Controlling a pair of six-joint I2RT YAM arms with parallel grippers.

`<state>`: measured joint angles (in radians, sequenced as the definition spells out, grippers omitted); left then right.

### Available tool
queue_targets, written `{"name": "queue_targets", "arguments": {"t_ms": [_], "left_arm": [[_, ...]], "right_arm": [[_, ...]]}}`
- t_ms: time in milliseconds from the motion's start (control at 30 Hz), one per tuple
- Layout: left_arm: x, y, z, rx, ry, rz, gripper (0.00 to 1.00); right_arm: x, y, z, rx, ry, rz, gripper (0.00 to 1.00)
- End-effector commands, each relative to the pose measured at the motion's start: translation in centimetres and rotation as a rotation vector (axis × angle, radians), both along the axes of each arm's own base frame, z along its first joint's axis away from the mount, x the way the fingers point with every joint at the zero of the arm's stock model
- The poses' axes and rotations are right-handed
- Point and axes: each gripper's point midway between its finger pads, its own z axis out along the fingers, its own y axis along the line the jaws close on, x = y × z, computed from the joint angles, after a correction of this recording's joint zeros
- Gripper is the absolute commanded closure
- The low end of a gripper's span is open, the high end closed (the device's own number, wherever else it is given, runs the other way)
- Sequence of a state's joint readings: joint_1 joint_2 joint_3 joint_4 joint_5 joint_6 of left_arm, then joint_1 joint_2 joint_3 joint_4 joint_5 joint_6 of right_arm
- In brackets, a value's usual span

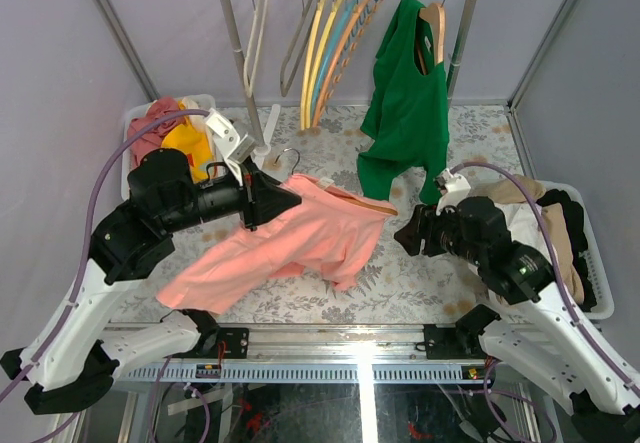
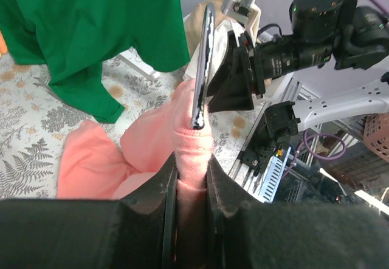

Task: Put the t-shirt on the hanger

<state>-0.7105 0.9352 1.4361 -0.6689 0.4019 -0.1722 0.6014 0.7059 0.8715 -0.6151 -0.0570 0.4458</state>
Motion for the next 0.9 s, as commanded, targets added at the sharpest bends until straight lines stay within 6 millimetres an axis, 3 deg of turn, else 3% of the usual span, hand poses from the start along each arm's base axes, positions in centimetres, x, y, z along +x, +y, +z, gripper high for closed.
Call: {"name": "queue_targets", "arguments": {"t_ms": [0, 100, 233, 400, 867], "left_arm": [[-1.0, 0.4, 3.6, -0.086, -0.059, -0.021, 1.00], [-1.2, 0.4, 3.7, -0.086, -0.056, -0.028, 1.00], [-1.2, 0.4, 3.6, -0.080, -0.050, -0.025, 1.00], [-1.3, 0.2, 3.3, -0.075, -0.041, -0.038, 1.00], [-1.8, 0.1, 3.8, -0.086, -0.045, -0.067, 1.00]], "right_arm": [[0.9, 2.0, 4.0, 0.157, -0.187, 0.059, 0.38], [1.3, 2.4, 4.3, 0.158, -0.225, 0.079, 0.39], [0.6, 3.1, 6.2, 0.206, -0.297, 0.146, 0.39], [0.3, 2.2, 8.1, 0.219, -0.389, 0.133, 0.39], [0.1, 3.5, 7.3, 0.201, -0.374, 0.219, 0.47]]}}
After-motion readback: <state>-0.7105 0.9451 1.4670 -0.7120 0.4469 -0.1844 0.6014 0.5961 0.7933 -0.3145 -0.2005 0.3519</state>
